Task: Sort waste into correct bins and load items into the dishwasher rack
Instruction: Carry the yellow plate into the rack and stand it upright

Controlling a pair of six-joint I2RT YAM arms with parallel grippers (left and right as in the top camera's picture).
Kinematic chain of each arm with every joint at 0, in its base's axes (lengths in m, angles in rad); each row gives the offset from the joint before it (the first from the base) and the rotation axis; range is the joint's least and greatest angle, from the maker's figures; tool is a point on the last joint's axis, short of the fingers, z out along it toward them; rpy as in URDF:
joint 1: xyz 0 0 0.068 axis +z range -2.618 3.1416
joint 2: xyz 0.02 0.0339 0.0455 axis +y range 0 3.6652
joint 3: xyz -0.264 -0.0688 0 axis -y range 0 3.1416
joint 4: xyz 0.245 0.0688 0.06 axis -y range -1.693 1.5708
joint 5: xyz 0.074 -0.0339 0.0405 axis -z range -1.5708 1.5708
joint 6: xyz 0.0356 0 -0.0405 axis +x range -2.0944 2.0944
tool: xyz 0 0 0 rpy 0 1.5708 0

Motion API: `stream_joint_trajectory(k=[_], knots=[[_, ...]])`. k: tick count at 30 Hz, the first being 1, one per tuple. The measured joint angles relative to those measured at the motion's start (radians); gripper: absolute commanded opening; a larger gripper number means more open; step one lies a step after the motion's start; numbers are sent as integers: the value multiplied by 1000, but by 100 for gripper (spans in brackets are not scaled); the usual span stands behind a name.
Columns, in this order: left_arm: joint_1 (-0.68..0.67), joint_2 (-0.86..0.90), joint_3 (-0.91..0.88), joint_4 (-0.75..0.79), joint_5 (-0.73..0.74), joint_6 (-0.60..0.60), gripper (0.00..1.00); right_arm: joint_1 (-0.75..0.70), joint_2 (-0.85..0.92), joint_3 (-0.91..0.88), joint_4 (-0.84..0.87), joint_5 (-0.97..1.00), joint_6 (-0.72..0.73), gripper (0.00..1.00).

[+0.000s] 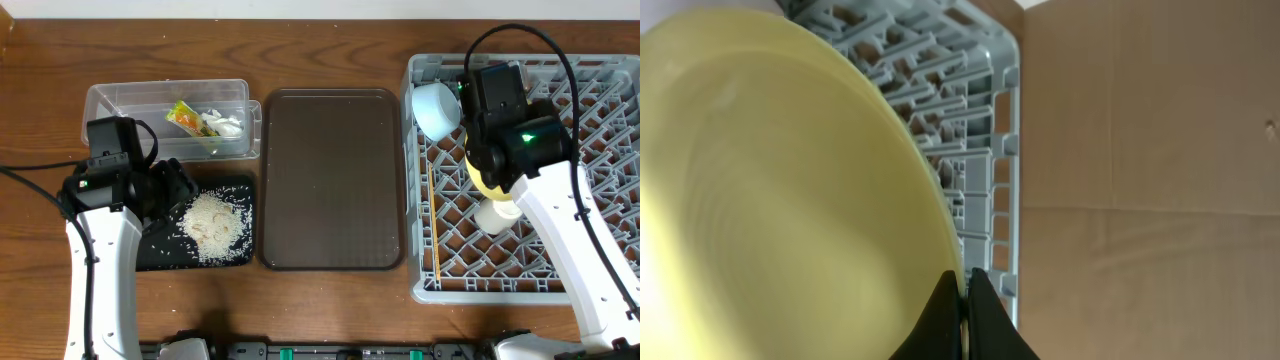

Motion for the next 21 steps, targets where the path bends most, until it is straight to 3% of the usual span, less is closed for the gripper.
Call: stream_joint_trajectory(k=[9, 11, 13, 17, 21], knots=[[0, 0, 0, 0, 0, 0, 77, 2, 0, -62, -34, -131, 69, 2], [0, 0, 0, 0, 0, 0, 77, 5, 0, -81, -32, -144, 96, 10], [0, 0, 0, 0, 0, 0, 78, 12, 0, -98, -22, -163, 127, 25], [0, 0, 0, 0, 0, 0, 78, 18, 0, -105, 13, -228, 171, 31], [0, 0, 0, 0, 0, 0, 78, 18, 0, -106, 55, -295, 224, 48]])
